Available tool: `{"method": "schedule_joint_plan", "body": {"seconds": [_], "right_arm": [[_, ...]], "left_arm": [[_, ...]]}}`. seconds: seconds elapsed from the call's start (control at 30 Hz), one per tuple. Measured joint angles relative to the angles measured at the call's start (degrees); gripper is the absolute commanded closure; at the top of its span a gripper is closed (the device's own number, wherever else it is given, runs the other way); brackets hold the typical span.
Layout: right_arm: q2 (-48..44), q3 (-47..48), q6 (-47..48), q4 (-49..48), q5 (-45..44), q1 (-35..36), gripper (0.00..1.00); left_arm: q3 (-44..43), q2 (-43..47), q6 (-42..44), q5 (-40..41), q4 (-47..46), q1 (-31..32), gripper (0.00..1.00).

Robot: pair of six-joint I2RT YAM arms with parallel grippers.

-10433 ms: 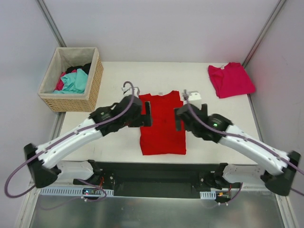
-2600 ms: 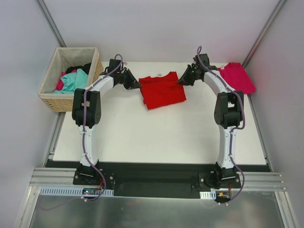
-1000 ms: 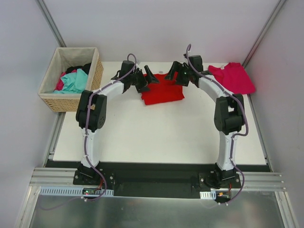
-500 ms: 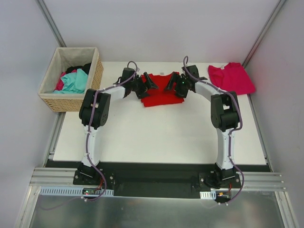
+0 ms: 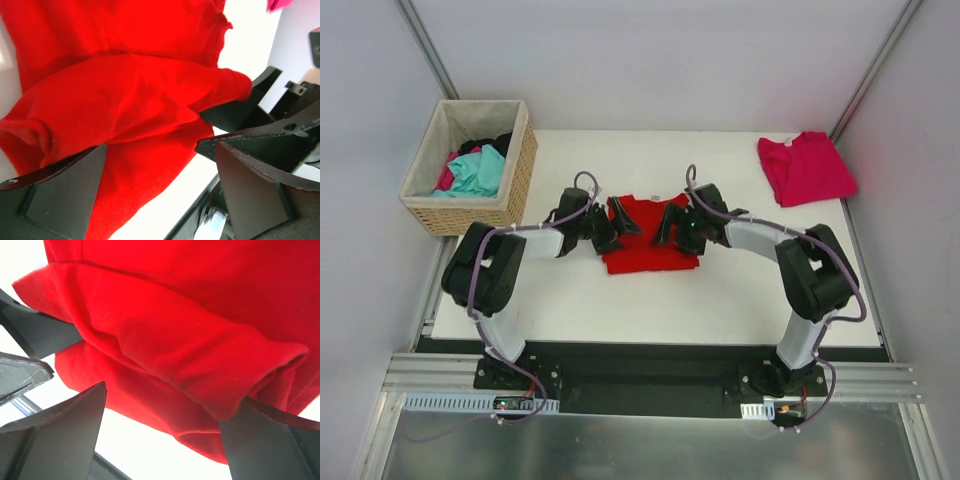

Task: Fold and stack the t-shirts

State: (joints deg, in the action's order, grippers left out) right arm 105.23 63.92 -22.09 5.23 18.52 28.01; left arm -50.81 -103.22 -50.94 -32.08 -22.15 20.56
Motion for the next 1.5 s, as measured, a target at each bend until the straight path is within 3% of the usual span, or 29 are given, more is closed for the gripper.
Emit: {"method": "schedule_joint_plan", "body": {"seconds": [0.2,0.4,0.6,0.73,0.9,1.1,1.5], "right_arm": [[-10.5,-14.4,-3.3,-6.5,-3.4,7.8,0.11],[-16.3,-21.2,-6.4,-10.1,-8.1,14.0,0.10],[-17.4,-15.8,-4.4,2.6,-15.0,17.2,0.10],[-17.4,-6.0,-0.2,12.5,-19.9,17.2,0.10],[-18.3,2.7,4.6,17.0,-23.9,16.7,0.10],[-19.9,1.6,7.8,20.9,-25.1,13.3,0.10],[-18.0,-2.4,10.2,21.3,-24.7,8.9,0.14]], "left_arm": [[15.0,13.7,0.4,2.5,0.2,2.8,0.09],[23.6,26.1,0.5,5.0,4.1,5.4,0.10],[18.8,34.2,3.6,7.4,16.3,5.7,0.09],[8.9,35.0,6.6,8.3,22.6,5.7,0.09],[2.7,35.0,9.9,10.4,27.5,5.4,0.10],[4.1,35.0,12.5,13.4,34.4,4.1,0.10],[8.7,31.6,13.9,18.4,37.7,0.8,0.15]]}}
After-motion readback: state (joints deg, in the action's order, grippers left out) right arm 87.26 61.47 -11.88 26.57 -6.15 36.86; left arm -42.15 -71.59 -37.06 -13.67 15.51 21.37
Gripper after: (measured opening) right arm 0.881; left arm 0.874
